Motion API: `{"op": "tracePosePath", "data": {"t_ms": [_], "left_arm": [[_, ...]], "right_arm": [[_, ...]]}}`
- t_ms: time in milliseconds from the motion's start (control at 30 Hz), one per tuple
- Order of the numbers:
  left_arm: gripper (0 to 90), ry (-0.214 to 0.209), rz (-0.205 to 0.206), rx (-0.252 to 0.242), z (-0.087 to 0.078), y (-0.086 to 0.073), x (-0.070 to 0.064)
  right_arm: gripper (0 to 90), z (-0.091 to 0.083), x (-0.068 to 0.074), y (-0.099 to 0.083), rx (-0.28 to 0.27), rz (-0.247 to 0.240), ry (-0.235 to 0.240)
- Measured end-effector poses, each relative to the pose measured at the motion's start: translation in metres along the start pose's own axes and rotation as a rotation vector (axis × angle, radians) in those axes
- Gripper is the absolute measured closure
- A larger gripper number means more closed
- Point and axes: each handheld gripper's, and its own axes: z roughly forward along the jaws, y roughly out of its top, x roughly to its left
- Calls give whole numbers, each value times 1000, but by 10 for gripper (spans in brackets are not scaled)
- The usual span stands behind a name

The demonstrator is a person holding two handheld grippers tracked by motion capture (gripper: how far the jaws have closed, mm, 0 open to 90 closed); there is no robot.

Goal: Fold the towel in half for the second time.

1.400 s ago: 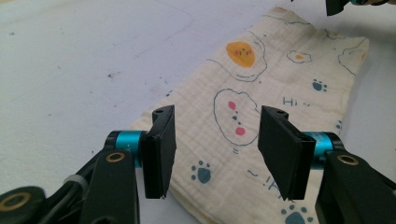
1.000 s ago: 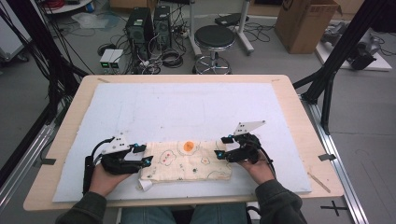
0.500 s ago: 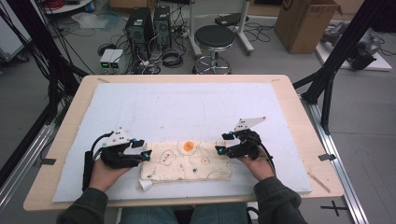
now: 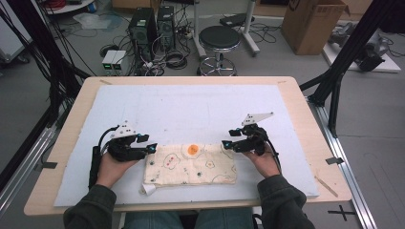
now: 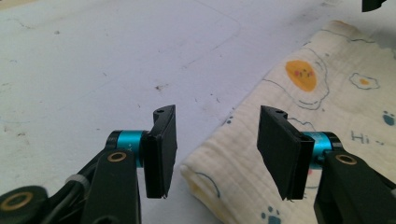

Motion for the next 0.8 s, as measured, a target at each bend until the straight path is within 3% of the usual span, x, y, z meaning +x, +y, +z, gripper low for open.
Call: {"op": "tracePosePath", "data": {"t_ms": [133,367,600,800], "left_arm": [[490,3,-20,22,7,-1,4],[517,8,-50,95,19,-6,11],[554,13,-39,172,25,-11,12],[603,15,-31,175,26,-14,11]], "right_arm": [[456,4,-6,0,14,17,-7],[558,14,-14,-5,98,57,0],[608,24,-14,-10,184,59,11],[653,23,-12,-12,188,41,-11]]}}
